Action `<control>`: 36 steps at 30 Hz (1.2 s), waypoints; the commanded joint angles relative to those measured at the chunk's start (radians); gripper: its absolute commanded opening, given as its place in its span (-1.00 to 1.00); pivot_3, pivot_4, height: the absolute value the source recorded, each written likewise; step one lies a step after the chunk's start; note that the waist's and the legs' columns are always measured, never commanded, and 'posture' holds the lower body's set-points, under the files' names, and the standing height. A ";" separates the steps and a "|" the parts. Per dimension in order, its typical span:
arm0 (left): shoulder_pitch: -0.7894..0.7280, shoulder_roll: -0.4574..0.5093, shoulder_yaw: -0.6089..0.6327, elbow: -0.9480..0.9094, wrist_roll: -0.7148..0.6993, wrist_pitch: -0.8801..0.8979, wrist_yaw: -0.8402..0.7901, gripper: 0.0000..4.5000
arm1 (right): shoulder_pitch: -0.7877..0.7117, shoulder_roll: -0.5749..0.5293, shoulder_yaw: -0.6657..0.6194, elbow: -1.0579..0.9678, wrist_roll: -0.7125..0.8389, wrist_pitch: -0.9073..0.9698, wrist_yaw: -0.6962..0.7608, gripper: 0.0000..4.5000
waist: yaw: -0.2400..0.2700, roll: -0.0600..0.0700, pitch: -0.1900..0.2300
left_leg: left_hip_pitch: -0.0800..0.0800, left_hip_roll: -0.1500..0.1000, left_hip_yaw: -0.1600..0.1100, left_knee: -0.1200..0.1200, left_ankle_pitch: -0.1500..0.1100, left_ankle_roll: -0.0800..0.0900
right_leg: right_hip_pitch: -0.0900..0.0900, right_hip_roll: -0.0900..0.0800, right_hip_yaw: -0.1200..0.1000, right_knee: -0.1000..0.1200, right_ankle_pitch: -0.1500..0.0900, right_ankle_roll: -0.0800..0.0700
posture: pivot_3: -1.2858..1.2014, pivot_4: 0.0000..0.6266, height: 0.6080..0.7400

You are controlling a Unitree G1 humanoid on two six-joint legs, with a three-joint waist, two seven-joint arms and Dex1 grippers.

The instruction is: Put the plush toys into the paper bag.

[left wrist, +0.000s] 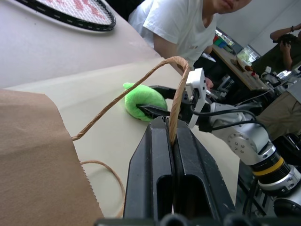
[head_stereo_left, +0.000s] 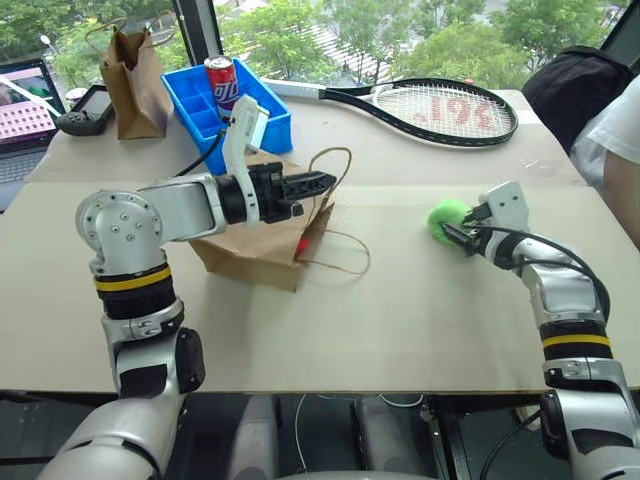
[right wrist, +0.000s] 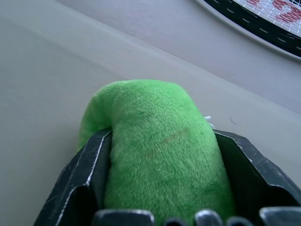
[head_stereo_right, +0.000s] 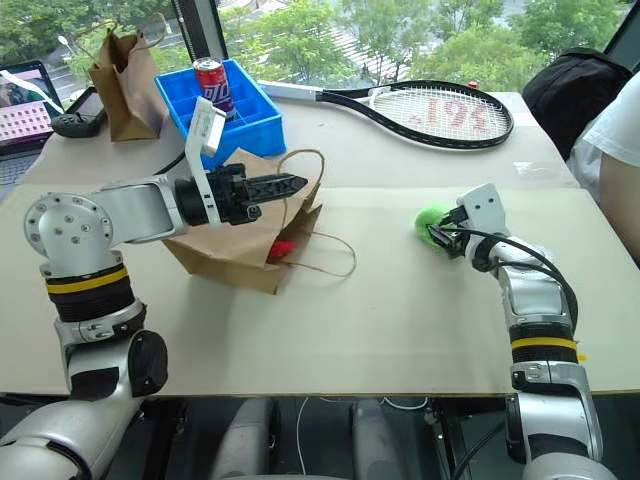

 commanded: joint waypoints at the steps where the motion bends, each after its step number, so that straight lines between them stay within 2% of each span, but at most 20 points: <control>1: -0.047 -0.005 0.035 -0.013 -0.052 0.020 0.022 -1.00 | 0.064 -0.032 -0.004 -0.169 0.051 -0.029 0.098 -0.21 | 0.001 0.000 0.000 | 0.000 0.000 0.000 0.000 0.000 0.000 | 0.000 0.000 0.000 0.000 0.000 0.000 | 0.03 -0.52 -0.27; 4: -0.060 -0.016 0.043 -0.006 -0.068 0.026 0.043 -1.00 | 0.084 -0.049 0.030 -0.351 0.120 -0.005 0.214 -0.71 | -0.003 0.000 0.000 | 0.000 0.000 0.000 0.000 0.000 0.000 | 0.000 0.000 0.001 0.000 0.000 0.000 | 0.03 -0.52 -0.27; 6: -0.066 -0.021 0.044 -0.001 -0.074 0.027 0.053 -1.00 | 0.071 -0.052 0.070 -0.449 0.136 0.020 0.257 -0.93 | -0.012 0.000 0.000 | 0.000 0.000 0.000 0.000 0.000 0.000 | -0.001 0.000 0.001 0.001 0.000 0.000 | 0.03 -0.52 -0.27; 7: -0.067 -0.023 0.043 0.000 -0.076 0.028 0.056 -1.00 | 0.056 -0.049 0.091 -0.486 0.139 0.034 0.269 -0.98 | -0.017 0.000 0.000 | 0.000 0.000 0.000 0.000 0.000 0.000 | -0.001 0.000 0.001 0.001 0.000 0.000 | 0.03 -0.52 -0.27; 11: -0.069 -0.037 0.037 0.000 -0.084 0.025 0.069 -1.00 | -0.033 -0.009 0.205 -0.572 0.119 0.067 0.300 -0.99 | -0.027 0.000 0.000 | 0.000 0.000 -0.001 -0.001 0.000 0.000 | -0.001 0.001 0.001 0.002 0.000 0.000 | 0.03 -0.52 -0.27; 17: -0.052 -0.064 0.033 -0.020 -0.121 0.028 0.100 -1.00 | -0.163 0.103 0.379 -0.514 0.035 0.029 0.316 -0.99 | -0.022 0.000 0.000 | 0.000 0.000 -0.002 -0.001 0.000 0.000 | -0.001 0.001 0.000 0.001 0.000 0.000 | 0.03 -0.52 -0.27; 20: -0.043 -0.079 0.036 -0.029 -0.142 0.025 0.124 -1.00 | -0.205 0.216 0.437 -0.397 0.017 -0.108 0.319 -0.99 | -0.021 0.000 0.000 | 0.000 0.000 -0.002 -0.001 0.000 0.000 | -0.001 0.001 0.000 0.001 0.000 0.000 | 0.03 -0.52 -0.27; 23: -0.028 -0.094 0.043 -0.044 -0.171 0.022 0.159 -1.00 | -0.203 0.281 0.509 -0.278 -0.043 -0.366 0.347 -0.99 | -0.021 0.000 0.000 | -0.001 0.000 -0.002 0.000 0.000 0.000 | -0.001 0.001 0.000 0.001 0.000 0.000 | 0.03 -0.52 -0.27; 27: -0.006 -0.104 0.042 -0.064 -0.206 0.013 0.206 -1.00 | -0.195 0.354 0.523 -0.198 -0.097 -0.525 0.290 -0.99 | -0.025 0.000 0.000 | -0.001 0.000 -0.003 0.000 0.000 0.000 | -0.001 0.001 -0.001 0.002 0.000 0.000 | 0.03 -0.52 -0.27; 29: 0.001 -0.104 0.043 -0.070 -0.224 0.007 0.228 -1.00 | -0.178 0.381 0.508 -0.197 -0.062 -0.495 0.303 -0.55 | -0.025 0.000 0.000 | -0.001 0.000 -0.003 0.000 0.000 0.000 | -0.002 0.001 0.000 0.003 0.000 0.000 | 0.03 -0.52 -0.27; 30: 0.004 -0.101 0.042 -0.072 -0.233 0.004 0.236 -1.00 | -0.172 0.384 0.505 -0.198 -0.057 -0.486 0.307 -0.46 | -0.025 0.000 0.000 | -0.001 0.000 -0.003 0.000 0.000 0.000 | -0.002 0.001 -0.001 0.003 0.000 0.000 | 0.03 -0.52 -0.27; 36: 0.019 -0.079 0.031 -0.072 -0.276 -0.012 0.271 -1.00 | -0.116 0.358 0.423 -0.284 0.007 -0.378 0.298 0.47 | -0.022 0.000 0.000 | -0.001 0.000 -0.003 0.001 0.000 0.000 | -0.001 0.001 -0.001 0.004 0.000 0.000 | 0.03 -0.52 -0.27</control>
